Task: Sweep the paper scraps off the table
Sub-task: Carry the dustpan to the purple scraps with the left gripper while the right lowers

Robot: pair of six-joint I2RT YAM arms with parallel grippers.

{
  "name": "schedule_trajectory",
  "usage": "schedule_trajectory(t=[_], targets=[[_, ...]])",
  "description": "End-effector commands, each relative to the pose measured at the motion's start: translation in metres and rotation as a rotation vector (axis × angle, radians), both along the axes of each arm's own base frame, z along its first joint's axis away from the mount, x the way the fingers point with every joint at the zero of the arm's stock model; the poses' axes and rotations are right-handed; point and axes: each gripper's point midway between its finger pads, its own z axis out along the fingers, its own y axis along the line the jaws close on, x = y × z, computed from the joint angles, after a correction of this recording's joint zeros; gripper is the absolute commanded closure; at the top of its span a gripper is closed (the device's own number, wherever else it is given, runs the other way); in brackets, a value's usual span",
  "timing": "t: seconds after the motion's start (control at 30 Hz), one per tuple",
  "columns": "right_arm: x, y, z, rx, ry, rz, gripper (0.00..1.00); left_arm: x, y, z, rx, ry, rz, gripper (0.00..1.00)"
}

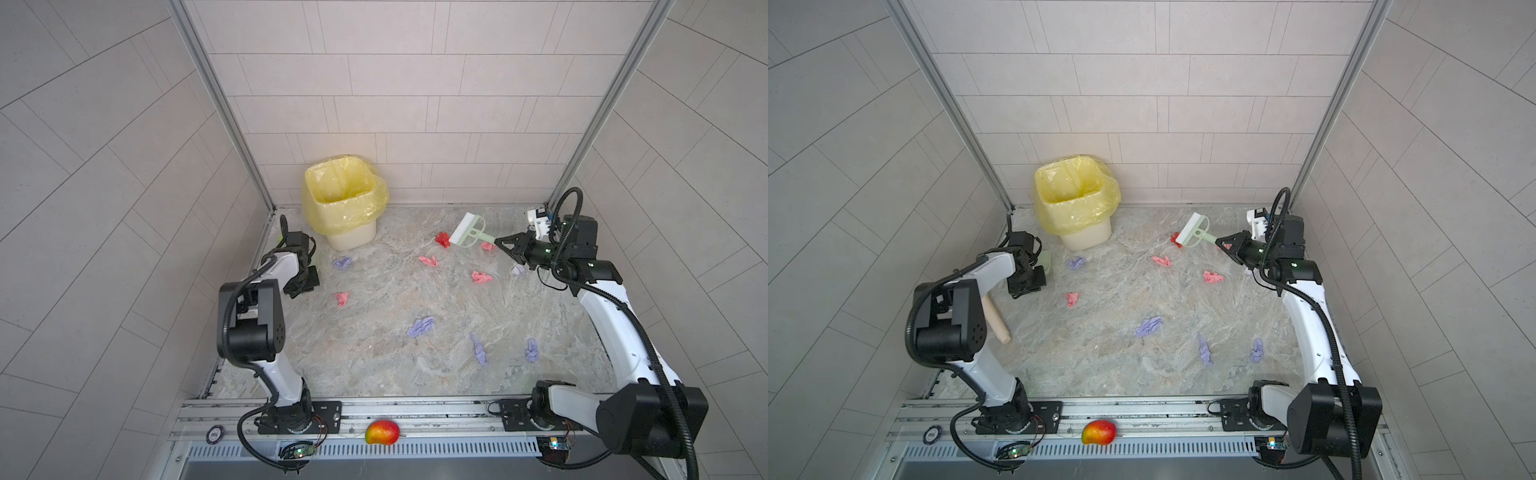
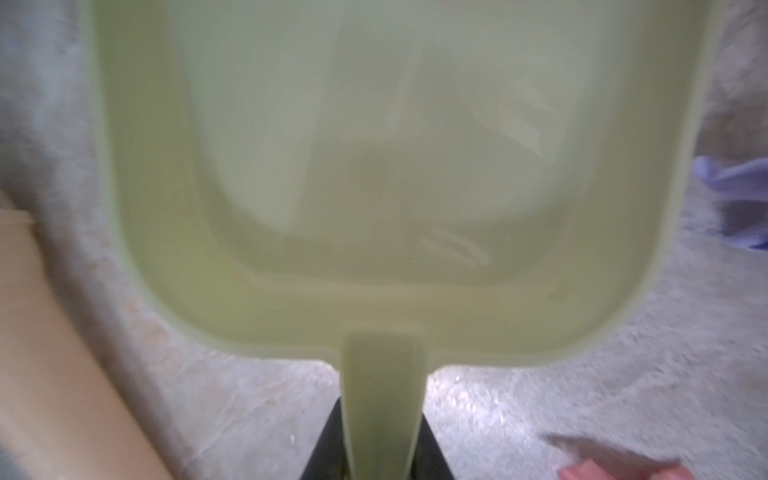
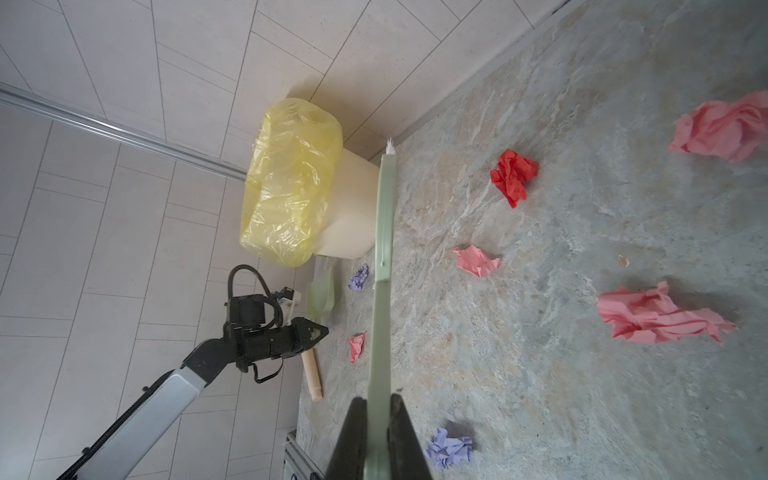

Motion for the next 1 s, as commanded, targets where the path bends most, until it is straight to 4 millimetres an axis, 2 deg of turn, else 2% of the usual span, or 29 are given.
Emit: schedule_trajectory(t=[0.0,0.27,0.43,0.6,0.67,0.83,0.97], targets=[[-0.008,-0.004,0.008,-0.067,-0.02,0.01,1.0,-0.028,0.001,0.022,0.01,0.014,0.04,1.0],[-0.026,-0.006,-0.01,-0.156,0.055,0.041,1.0,-0.078,-0.042,0.053,-0.011,0.072,-0.046,1.0],[-0.037,-0.009,-0.018,-0.201,0.086,0.043,1.0,-0.099,-0.079,0.067,-0.063,0.077,-0.109,1.0],[-0.049,-0.012,-0.025,-0.25,0.115,0.049,1.0,-0.115,-0.117,0.069,-0.082,0.103,-0.218,1.0],[-0.053,-0.013,-0.027,-0.277,0.124,0.053,1.0,-0.119,-0.135,0.07,-0.083,0.108,-0.297,1.0],[-0.072,-0.015,-0.035,-0.372,0.189,0.083,1.0,-0.128,-0.189,0.081,-0.061,0.103,-0.618,1.0],[-0.091,-0.016,-0.04,-0.46,0.247,0.111,1.0,-0.139,-0.223,0.077,0.004,0.158,-0.883,1.0]])
